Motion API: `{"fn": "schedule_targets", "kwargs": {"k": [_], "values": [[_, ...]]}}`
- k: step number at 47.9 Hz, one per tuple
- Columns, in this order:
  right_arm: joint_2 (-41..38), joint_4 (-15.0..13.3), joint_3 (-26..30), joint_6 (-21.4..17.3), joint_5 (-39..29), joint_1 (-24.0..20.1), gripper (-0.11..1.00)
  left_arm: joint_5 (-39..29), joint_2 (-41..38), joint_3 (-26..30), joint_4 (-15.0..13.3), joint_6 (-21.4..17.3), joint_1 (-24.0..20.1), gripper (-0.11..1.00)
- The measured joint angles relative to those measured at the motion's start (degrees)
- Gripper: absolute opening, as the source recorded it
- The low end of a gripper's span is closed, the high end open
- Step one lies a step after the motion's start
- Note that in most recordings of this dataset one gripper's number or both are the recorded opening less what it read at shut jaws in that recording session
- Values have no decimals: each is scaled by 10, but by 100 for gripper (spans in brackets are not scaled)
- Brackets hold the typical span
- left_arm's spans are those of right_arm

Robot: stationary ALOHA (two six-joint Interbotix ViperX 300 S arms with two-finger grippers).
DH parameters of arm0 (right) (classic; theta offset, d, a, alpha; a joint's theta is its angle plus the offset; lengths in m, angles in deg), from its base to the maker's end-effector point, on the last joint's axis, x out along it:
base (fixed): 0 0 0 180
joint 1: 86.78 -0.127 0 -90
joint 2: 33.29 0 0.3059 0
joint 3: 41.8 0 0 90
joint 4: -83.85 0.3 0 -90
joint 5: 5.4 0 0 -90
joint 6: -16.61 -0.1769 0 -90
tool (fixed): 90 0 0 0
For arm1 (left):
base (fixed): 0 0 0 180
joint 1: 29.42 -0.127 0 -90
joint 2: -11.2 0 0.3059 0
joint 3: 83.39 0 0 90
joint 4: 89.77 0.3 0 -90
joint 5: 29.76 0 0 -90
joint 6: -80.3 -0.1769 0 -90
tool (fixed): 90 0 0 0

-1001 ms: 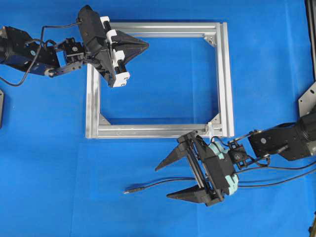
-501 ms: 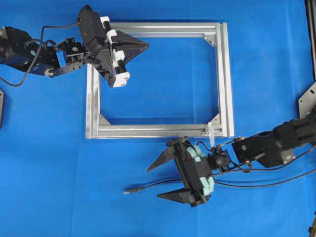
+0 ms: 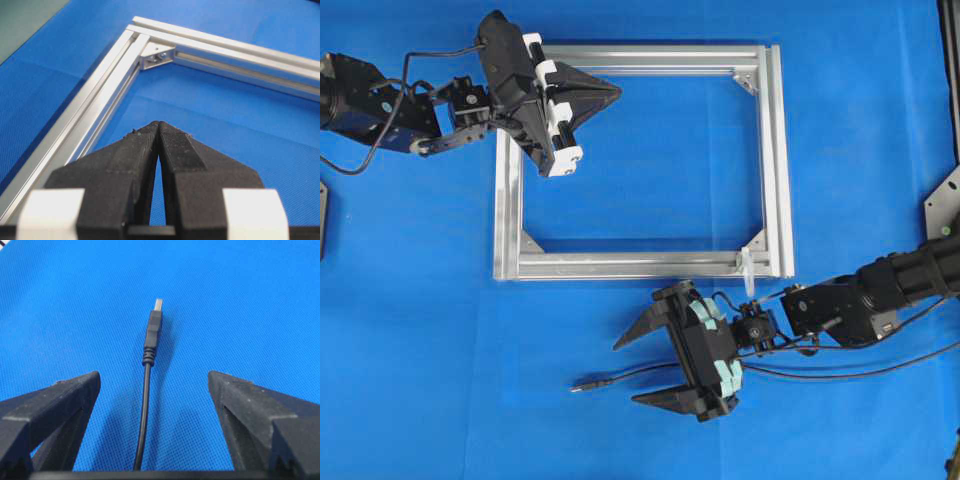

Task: Insert the wire through the string loop located on the right side.
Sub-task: 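Open the right gripper and move it over the black USB cable plug end, then close the right gripper on the cable just behind the USB plug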

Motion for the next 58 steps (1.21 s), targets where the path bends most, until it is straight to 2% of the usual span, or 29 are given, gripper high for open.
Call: {"fn": "schedule_targets", "kwargs": {"k": [4, 7, 10, 17, 21, 24, 46, 58], "values": [[-4, 0, 4, 0, 0, 0, 87, 0, 0, 0, 0, 0, 1, 0], [-7, 0, 8, 1, -2, 0, 80, 0, -1, 0, 0, 0, 0, 0], [-9, 0, 10, 0, -4, 0, 65, 0, -1, 0, 0, 0, 0, 0], [-11, -2, 14, 4, -21, 0, 22, 0, -1, -1, 0, 0, 0, 0], [-11, -4, 14, 4, -25, -1, 5, 0, -1, 0, 0, 0, 0, 0], [-10, -4, 14, 4, -27, -1, -2, 0, -1, -1, -1, 0, 0, 0], [-5, -6, 14, 4, -34, -1, -4, 0, -1, -1, 0, 0, 0, 0], [64, -6, 9, 4, -100, -1, -4, 0, 0, 0, 0, 0, 0, 0]]}}
